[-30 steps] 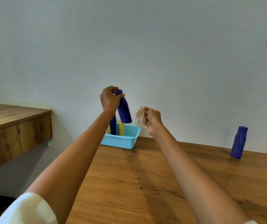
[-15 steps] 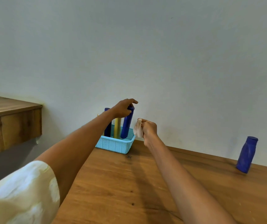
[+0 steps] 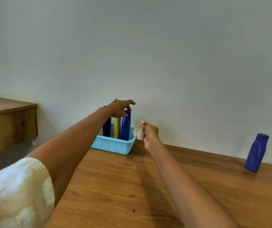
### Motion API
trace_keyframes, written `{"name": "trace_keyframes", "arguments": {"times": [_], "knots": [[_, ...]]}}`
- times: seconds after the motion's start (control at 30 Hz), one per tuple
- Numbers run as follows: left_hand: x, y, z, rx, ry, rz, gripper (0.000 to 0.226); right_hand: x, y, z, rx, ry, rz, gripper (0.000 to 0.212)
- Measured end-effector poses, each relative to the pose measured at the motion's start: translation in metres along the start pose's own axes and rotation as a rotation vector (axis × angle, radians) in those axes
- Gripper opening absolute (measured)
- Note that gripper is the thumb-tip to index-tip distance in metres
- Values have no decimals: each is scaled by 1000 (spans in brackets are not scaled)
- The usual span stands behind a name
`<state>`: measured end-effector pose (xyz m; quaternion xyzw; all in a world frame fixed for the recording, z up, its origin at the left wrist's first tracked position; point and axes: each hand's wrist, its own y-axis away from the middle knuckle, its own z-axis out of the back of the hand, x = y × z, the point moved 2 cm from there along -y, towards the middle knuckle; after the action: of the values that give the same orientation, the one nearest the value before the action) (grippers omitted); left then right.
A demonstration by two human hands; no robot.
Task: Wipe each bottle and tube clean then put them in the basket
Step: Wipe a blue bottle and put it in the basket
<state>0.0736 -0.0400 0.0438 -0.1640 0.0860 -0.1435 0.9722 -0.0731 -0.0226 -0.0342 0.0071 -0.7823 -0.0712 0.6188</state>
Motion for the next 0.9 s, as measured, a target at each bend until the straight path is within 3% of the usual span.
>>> {"name": "trace_keyframes", "arguments": {"times": [0.13, 0.23, 0.33, 0.43, 0.57, 0.77, 0.9], "knots": [[-7, 6, 3, -3, -25, 7, 65, 7, 11, 8, 8, -146, 71, 19], [-27, 17, 8, -151, -3, -11, 57, 14, 22, 14, 35, -209, 125, 16], [-62, 33, 4, -366, 168, -32, 40, 26, 33, 27, 53, -265, 130, 16], [-107, 44, -8, -459, 434, 2, 29, 44, 51, 52, 30, -303, 181, 14], [-166, 42, -26, -431, 655, 99, 25, 69, 72, 104, -75, -324, 198, 15], [-266, 23, -49, -328, 797, 57, 28, 101, 69, 209, -374, -376, 339, 32], [-322, -7, -77, -241, 812, 43, 31, 114, 57, 281, -573, -197, 497, 39]]}}
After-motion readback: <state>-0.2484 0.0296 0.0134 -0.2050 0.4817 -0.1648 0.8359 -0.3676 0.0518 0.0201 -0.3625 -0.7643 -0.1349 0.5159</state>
